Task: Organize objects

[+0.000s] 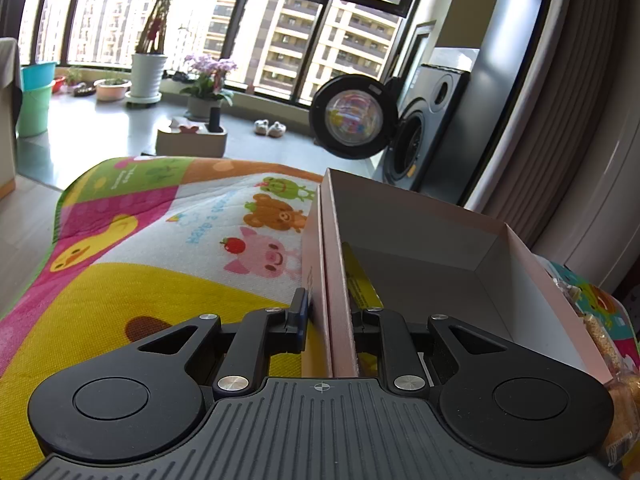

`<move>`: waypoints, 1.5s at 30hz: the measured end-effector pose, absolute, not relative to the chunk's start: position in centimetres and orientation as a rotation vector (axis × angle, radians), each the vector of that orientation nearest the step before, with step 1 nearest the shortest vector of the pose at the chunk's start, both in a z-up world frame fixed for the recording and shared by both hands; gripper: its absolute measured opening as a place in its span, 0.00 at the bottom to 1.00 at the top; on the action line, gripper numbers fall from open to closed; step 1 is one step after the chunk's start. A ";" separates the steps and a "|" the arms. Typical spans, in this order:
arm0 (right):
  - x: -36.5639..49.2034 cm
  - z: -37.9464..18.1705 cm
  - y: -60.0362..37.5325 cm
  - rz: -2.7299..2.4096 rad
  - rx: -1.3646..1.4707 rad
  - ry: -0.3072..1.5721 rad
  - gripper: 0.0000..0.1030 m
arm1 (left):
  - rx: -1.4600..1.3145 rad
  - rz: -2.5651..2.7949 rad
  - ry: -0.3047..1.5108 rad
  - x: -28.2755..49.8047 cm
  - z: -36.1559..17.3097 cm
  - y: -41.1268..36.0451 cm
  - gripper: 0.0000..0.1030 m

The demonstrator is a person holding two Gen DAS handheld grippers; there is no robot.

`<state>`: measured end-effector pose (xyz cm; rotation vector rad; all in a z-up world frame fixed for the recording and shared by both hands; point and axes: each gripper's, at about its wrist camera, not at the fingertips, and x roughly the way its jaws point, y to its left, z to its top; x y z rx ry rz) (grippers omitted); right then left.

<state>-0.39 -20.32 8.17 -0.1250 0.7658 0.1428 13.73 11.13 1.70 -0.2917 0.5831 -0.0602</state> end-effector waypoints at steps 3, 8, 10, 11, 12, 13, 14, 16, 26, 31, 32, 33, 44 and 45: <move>1.9 7.0 -19.7 0.123 -0.099 0.784 0.86 | -0.291 -0.059 0.581 13.7 1.6 11.2 0.18; 5.3 4.2 -18.9 0.040 -0.133 0.817 0.82 | -0.289 -0.058 0.580 13.6 1.7 11.2 0.18; 5.5 3.9 -19.0 0.043 -0.122 0.840 0.61 | -0.289 -0.058 0.581 13.6 1.7 11.2 0.18; 5.2 4.1 -18.9 0.053 -0.132 0.840 0.55 | -0.288 -0.058 0.580 13.6 1.7 11.2 0.18; 4.6 4.4 -18.6 0.076 -0.148 0.844 0.53 | -0.288 -0.058 0.580 13.6 1.7 11.2 0.18; 3.9 4.6 -18.4 0.092 -0.156 0.848 0.52 | -0.288 -0.058 0.580 13.6 1.6 11.2 0.18; 3.3 4.9 -18.2 0.101 -0.163 0.852 0.52 | -0.289 -0.058 0.580 13.6 1.6 11.2 0.18; 1.8 5.6 -17.7 0.116 -0.171 0.877 0.52 | -0.289 -0.058 0.580 13.6 1.6 11.2 0.18; -3.1 10.2 -15.0 0.264 -0.084 0.918 0.52 | -0.279 -0.051 0.573 13.6 1.8 10.9 0.17; -2.2 14.6 -12.1 0.365 -0.087 0.823 0.52 | -0.286 -0.053 0.576 13.6 1.8 10.9 0.17; -1.5 15.4 -11.5 0.369 -0.093 0.800 0.52 | -0.286 -0.054 0.576 13.6 1.8 10.9 0.17; -0.7 16.1 -11.0 0.370 -0.095 0.782 0.52 | -0.286 -0.054 0.576 13.6 1.8 11.0 0.17; 12.5 16.9 -5.7 0.331 -0.048 0.650 0.69 | -0.290 -0.055 0.576 13.6 1.7 11.0 0.18; 13.6 16.1 -5.8 0.324 -0.018 0.683 0.69 | -0.290 -0.055 0.576 13.6 1.7 11.0 0.18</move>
